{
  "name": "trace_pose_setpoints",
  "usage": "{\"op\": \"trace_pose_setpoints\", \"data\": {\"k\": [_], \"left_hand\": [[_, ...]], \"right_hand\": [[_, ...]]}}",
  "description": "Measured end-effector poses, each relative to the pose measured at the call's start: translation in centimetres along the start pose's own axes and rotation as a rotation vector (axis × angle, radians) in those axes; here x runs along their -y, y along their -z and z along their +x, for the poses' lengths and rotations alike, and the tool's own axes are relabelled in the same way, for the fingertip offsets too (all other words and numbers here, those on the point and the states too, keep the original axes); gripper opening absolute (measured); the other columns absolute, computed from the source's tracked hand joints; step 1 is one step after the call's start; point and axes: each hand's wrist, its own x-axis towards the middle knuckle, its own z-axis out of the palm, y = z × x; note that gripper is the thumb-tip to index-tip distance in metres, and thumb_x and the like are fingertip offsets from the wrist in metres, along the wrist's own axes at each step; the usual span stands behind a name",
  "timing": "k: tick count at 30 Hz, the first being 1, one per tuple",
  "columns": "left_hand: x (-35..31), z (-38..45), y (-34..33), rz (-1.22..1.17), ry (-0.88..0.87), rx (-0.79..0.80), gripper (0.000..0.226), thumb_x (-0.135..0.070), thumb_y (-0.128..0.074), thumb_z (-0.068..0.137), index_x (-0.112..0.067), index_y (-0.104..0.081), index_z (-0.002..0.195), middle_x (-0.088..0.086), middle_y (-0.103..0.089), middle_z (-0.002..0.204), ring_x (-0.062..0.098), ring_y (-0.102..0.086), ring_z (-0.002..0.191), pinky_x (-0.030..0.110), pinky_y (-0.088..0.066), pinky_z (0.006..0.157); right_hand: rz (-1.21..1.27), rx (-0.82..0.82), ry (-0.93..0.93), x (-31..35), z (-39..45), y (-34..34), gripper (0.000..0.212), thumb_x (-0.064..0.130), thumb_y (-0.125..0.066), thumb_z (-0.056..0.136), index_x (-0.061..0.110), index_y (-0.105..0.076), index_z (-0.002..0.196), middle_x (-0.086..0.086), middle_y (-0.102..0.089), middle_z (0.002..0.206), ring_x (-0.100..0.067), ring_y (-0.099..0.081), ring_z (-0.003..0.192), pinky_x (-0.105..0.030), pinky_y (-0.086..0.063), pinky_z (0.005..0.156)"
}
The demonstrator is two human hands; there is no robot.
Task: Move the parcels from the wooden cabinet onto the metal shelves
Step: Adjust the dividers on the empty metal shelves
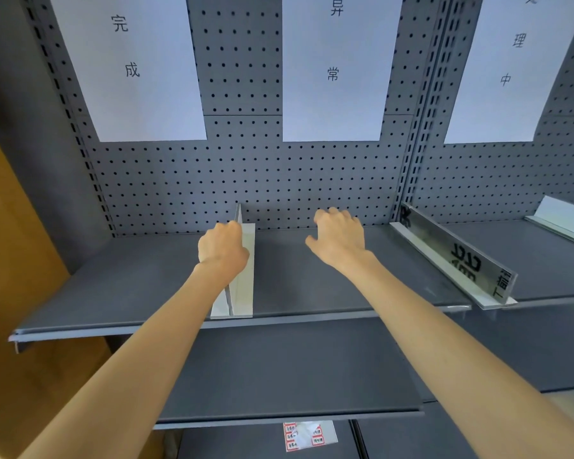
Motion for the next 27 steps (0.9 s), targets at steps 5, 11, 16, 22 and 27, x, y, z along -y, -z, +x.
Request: {"op": "trace_pose_setpoints", "data": {"k": [5,11,16,22,27], "left_hand": [[-0.4,0.1,-1.0,-0.002,-0.004,0.008,0.010,-0.003,-0.053,0.089,-0.005,-0.043,0.088,0.004,-0.040,0.065,0.025,-0.049,0.066,0.030,-0.039,0.059],[-0.1,0.2,-1.8,-0.017,0.014,0.000,0.016,-0.007,-0.055,0.089,-0.002,-0.054,0.105,0.008,-0.052,0.081,0.025,-0.052,0.068,0.029,-0.042,0.059],[-0.1,0.2,-1.3,0.059,-0.002,0.008,0.022,-0.020,-0.052,0.093,-0.005,-0.052,0.109,0.006,-0.052,0.081,0.024,-0.050,0.070,0.030,-0.039,0.061],[0.4,0.6,1.3,0.089,-0.031,-0.153,0.026,-0.024,-0.054,0.090,-0.008,-0.060,0.110,0.008,-0.060,0.085,0.027,-0.050,0.076,0.030,-0.036,0.066],[1.3,0.4,3.8,0.119,-0.069,-0.306,0.028,-0.029,-0.056,0.090,-0.009,-0.064,0.108,0.011,-0.068,0.095,0.032,-0.057,0.095,0.035,-0.039,0.083]], "right_hand": [[-0.001,0.013,-0.009,-0.4,0.1,-0.4,0.035,0.028,-0.054,0.094,0.010,-0.054,0.124,-0.010,-0.056,0.123,-0.029,-0.050,0.115,-0.036,-0.038,0.096],[-0.001,0.019,-0.004,-0.6,-0.1,-0.7,0.034,0.027,-0.055,0.094,0.009,-0.054,0.123,-0.011,-0.058,0.119,-0.029,-0.051,0.113,-0.036,-0.038,0.094],[0.006,0.017,0.006,-0.4,-0.2,-0.3,0.034,0.027,-0.055,0.094,0.009,-0.054,0.123,-0.010,-0.057,0.119,-0.029,-0.050,0.113,-0.036,-0.038,0.095],[0.044,-0.016,0.042,-0.2,0.0,1.2,0.032,0.026,-0.055,0.095,0.008,-0.054,0.121,-0.010,-0.056,0.119,-0.029,-0.052,0.110,-0.034,-0.040,0.090],[0.051,-0.064,0.082,0.1,0.1,2.7,0.030,0.026,-0.054,0.095,0.008,-0.056,0.119,-0.010,-0.057,0.118,-0.028,-0.052,0.110,-0.034,-0.039,0.090]]}}
